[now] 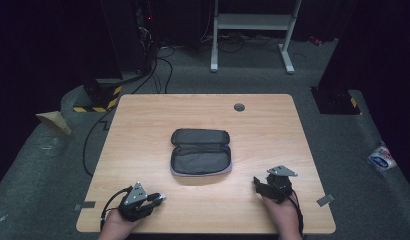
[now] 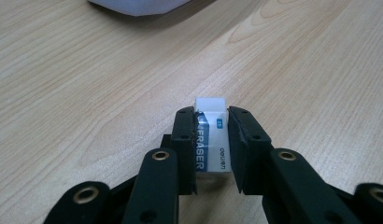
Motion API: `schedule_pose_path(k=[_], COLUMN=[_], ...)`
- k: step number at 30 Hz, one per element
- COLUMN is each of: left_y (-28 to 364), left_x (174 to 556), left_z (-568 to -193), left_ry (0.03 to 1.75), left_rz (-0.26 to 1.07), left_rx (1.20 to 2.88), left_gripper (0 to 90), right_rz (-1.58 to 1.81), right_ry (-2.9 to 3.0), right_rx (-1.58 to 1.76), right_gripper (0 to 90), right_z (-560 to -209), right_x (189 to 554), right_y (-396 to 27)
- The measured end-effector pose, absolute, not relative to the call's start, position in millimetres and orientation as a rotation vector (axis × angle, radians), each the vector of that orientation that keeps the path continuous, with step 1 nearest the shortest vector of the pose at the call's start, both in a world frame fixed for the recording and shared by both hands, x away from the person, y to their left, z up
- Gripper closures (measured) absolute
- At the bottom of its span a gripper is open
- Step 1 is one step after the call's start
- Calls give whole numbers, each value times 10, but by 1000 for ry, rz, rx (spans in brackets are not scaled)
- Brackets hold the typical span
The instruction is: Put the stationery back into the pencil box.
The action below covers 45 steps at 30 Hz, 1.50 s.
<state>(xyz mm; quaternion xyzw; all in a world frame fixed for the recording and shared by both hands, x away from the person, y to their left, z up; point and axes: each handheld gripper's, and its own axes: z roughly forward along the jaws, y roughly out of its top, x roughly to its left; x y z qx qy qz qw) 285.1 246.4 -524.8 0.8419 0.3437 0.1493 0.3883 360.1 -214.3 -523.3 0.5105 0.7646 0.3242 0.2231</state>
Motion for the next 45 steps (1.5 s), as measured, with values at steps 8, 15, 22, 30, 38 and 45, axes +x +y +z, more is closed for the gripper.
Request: schedule_pose_path(k=[8, 15, 22, 30, 38, 45], left_y=[2451, 2463, 2500, 2533, 2499, 2376], left_x=[2881, 2883, 2905, 2894, 2891, 2938], left_z=[-5228, -5188, -5170, -5135, -5069, -5025], left_ry=[879, 895, 935, 960, 964, 930], left_rz=[391, 418, 434, 440, 495, 512], left_rx=[2117, 2070, 2025, 1975, 1933, 1921], left_gripper=[728, 728, 728, 728, 728, 728], right_rz=[896, 895, 897, 895, 895, 894], right_ry=[2111, 2112, 2112, 2111, 2110, 2111], right_rx=[1403, 1405, 1404, 1403, 1409, 1408], right_gripper=[301, 300, 300, 300, 300, 300], right_z=[-5235, -5233, -5234, -5235, -5234, -5233], right_x=[3586, 3580, 3581, 3591, 3598, 3603], right_y=[-2149, -2149, -2150, -2150, -2147, -2148])
